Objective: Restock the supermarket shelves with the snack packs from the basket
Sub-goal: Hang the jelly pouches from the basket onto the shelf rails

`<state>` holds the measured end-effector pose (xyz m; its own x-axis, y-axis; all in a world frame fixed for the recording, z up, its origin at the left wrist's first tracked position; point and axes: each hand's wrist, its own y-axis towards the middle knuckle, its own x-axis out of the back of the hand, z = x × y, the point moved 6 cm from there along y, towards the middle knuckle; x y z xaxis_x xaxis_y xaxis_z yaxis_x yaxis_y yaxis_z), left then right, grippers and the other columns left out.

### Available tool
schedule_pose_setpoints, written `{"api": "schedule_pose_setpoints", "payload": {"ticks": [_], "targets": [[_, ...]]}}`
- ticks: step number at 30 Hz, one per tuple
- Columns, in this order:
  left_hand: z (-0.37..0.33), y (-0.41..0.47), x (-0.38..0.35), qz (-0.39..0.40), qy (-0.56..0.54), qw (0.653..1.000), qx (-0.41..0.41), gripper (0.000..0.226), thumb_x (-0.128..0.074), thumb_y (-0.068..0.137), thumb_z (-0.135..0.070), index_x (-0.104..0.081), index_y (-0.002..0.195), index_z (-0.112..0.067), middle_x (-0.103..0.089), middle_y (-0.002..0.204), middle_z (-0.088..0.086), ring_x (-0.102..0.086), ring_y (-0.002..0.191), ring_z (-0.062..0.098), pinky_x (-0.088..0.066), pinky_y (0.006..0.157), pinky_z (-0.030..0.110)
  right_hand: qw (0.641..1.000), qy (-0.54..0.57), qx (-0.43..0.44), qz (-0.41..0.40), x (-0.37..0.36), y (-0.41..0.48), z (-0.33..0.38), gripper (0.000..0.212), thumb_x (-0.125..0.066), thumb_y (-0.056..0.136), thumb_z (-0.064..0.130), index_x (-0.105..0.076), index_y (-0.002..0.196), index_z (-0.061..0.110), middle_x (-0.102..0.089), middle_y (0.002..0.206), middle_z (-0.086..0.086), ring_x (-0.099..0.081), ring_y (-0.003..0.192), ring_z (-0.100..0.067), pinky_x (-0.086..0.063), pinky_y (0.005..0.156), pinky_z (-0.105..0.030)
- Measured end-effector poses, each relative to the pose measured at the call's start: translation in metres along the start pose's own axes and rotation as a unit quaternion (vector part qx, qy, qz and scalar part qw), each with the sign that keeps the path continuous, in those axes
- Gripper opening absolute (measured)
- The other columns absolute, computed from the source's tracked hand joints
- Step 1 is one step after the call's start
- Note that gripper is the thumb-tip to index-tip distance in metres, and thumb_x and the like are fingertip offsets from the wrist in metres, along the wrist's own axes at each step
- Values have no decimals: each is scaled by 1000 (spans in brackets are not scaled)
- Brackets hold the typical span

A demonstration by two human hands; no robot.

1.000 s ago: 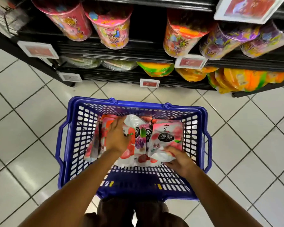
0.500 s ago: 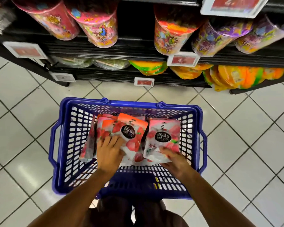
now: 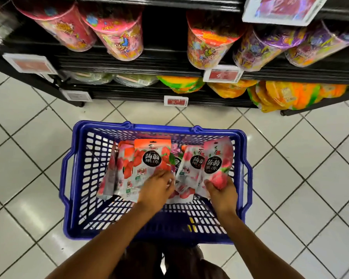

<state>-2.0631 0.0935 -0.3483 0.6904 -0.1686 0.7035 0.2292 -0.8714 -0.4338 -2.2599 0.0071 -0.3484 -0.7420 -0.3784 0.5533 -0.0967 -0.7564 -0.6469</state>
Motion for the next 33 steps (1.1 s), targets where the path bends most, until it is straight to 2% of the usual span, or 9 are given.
{"api": "schedule_pose_setpoints", "payload": {"ticks": [4, 11, 16, 18, 21, 25, 29, 31, 33], "targets": [[-19, 44, -48, 99, -128, 983, 92, 23, -57, 91, -9, -63, 113, -5, -70, 101, 15, -67, 91, 31, -52, 76, 37, 997, -70, 5, -39, -1, 9, 5, 44, -73, 86, 23, -56, 123, 6, -70, 110, -16, -66, 103, -36, -52, 89, -40], [-1, 83, -106, 119, -60, 948, 290, 76, -55, 96, -37, -15, 149, -1, -29, 148, 20, -43, 131, 38, -45, 102, 47, 1000, -30, -8, -4, -13, 21, -7, 42, -69, 89, 15, -54, 128, 8, -69, 115, -11, -66, 107, -29, -50, 93, -36], [13, 92, -111, 157, -117, 929, 314, 57, -81, 76, -27, -47, 117, -7, -63, 119, 12, -63, 100, 25, -51, 73, 29, 998, -54, -5, -21, -9, 16, -8, 44, -70, 88, 17, -55, 129, 10, -70, 112, -9, -68, 103, -28, -51, 86, -31], [18, 87, -114, 182, -173, 911, 327, 65, -87, 69, -23, -54, 122, -6, -65, 116, 9, -64, 102, 22, -52, 77, 28, 998, -64, -14, -17, -8, 15, -10, 44, -69, 89, 18, -55, 130, 11, -71, 110, -8, -69, 99, -28, -52, 82, -29], [22, 76, -109, 194, -247, 890, 332, 42, -84, 65, -11, -70, 104, -7, -72, 106, 11, -68, 94, 22, -58, 85, 35, 998, -53, -14, 6, -8, 17, -12, 42, -68, 89, 13, -56, 129, 10, -71, 109, -7, -69, 97, -26, -51, 79, -26], [24, 48, -63, 207, -277, 881, 321, 41, -87, 61, -8, -69, 97, -2, -73, 98, 12, -71, 87, 22, -58, 72, 33, 996, 48, -58, 41, -2, 12, -6, 31, -75, 80, 3, -62, 106, 14, -68, 88, 4, -67, 91, -24, -51, 78, -25], [11, 9, 19, 146, -371, 862, 313, 25, -87, 64, -4, -72, 78, -19, -74, 69, -12, -70, 78, 9, -50, 56, 12, 951, 243, -163, 95, 18, -22, 6, 35, -79, 75, 4, -68, 107, 8, -76, 94, -9, -72, 91, -31, -58, 81, -41], [-5, -14, 64, 128, -421, 839, 321, 19, -83, 70, -6, -77, 85, -15, -73, 78, -6, -63, 89, 18, -45, 66, 19, 918, 309, -184, 165, 32, -52, 27, 48, -76, 75, 6, -62, 121, 7, -74, 109, -13, -70, 101, -31, -57, 82, -43], [-25, -40, 110, 131, -475, 807, 325, 23, -78, 74, -4, -79, 68, -26, -71, 66, -10, -58, 85, 17, -40, 72, 26, 885, 362, -180, 232, 50, -84, 55, 56, -71, 76, 4, -57, 130, 5, -69, 121, -16, -66, 112, -34, -52, 94, -48]]}}
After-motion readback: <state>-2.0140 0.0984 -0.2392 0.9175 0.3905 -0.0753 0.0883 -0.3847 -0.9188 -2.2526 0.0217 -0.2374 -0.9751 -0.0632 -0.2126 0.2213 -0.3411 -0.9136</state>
